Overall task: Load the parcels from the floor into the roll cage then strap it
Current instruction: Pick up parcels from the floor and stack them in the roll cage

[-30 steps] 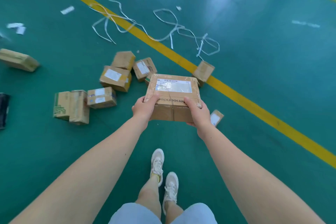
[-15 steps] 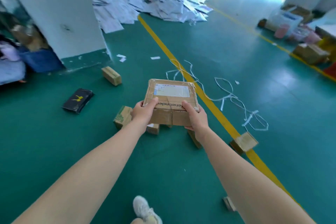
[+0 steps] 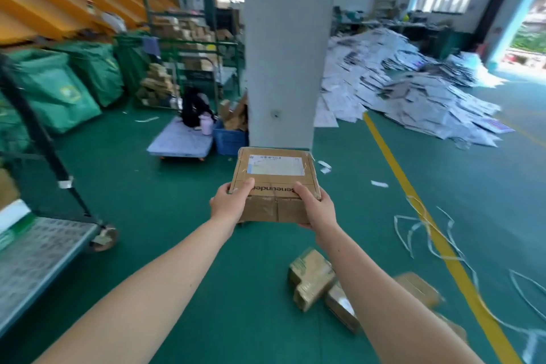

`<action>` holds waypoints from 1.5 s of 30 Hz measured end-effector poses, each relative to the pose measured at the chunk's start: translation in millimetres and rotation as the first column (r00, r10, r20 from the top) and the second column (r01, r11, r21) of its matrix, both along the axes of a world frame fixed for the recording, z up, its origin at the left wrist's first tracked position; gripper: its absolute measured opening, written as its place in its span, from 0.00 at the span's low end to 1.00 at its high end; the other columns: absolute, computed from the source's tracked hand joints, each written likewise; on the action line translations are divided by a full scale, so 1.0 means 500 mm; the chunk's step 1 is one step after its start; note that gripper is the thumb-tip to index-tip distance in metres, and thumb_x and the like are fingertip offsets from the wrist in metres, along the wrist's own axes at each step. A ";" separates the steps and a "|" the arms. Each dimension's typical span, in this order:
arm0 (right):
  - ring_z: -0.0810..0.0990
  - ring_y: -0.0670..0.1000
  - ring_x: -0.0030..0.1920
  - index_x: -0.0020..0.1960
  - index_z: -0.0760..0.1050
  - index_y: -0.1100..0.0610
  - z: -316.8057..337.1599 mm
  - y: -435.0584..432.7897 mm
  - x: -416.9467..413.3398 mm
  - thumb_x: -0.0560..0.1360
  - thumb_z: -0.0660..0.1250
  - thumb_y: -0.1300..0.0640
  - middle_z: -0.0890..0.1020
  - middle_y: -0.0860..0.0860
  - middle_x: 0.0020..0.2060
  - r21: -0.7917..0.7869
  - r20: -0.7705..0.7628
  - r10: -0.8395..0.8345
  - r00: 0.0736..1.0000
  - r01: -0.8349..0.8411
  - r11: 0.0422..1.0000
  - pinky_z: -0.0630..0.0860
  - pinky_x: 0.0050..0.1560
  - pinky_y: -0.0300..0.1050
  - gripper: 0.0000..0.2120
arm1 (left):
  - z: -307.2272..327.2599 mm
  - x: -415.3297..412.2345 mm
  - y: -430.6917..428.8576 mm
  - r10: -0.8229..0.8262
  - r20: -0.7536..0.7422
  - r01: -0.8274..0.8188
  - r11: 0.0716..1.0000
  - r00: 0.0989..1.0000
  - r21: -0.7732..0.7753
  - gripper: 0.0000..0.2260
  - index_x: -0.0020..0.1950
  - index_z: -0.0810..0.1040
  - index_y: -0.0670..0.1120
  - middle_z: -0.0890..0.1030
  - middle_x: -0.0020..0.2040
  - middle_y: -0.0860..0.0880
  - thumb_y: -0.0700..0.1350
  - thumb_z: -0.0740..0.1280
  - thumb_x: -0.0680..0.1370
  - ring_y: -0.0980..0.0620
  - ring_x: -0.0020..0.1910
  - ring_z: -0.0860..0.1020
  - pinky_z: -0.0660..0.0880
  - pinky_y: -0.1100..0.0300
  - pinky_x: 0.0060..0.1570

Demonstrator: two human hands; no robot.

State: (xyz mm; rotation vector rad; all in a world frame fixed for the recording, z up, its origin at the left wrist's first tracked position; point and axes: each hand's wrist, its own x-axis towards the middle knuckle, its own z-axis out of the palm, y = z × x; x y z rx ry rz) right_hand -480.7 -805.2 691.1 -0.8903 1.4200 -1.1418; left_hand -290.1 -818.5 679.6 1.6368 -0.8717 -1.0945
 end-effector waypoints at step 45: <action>0.76 0.57 0.64 0.75 0.65 0.49 -0.011 -0.594 1.781 0.50 0.70 0.27 0.74 0.53 0.68 -0.017 -0.050 0.946 0.321 -0.947 0.321 0.78 0.61 0.61 0.57 | 0.011 1.515 -0.205 0.898 -0.204 -0.921 0.383 0.389 -0.069 0.48 0.75 0.66 0.49 0.74 0.69 0.48 0.70 0.72 0.60 0.44 0.64 0.75 0.71 0.42 0.66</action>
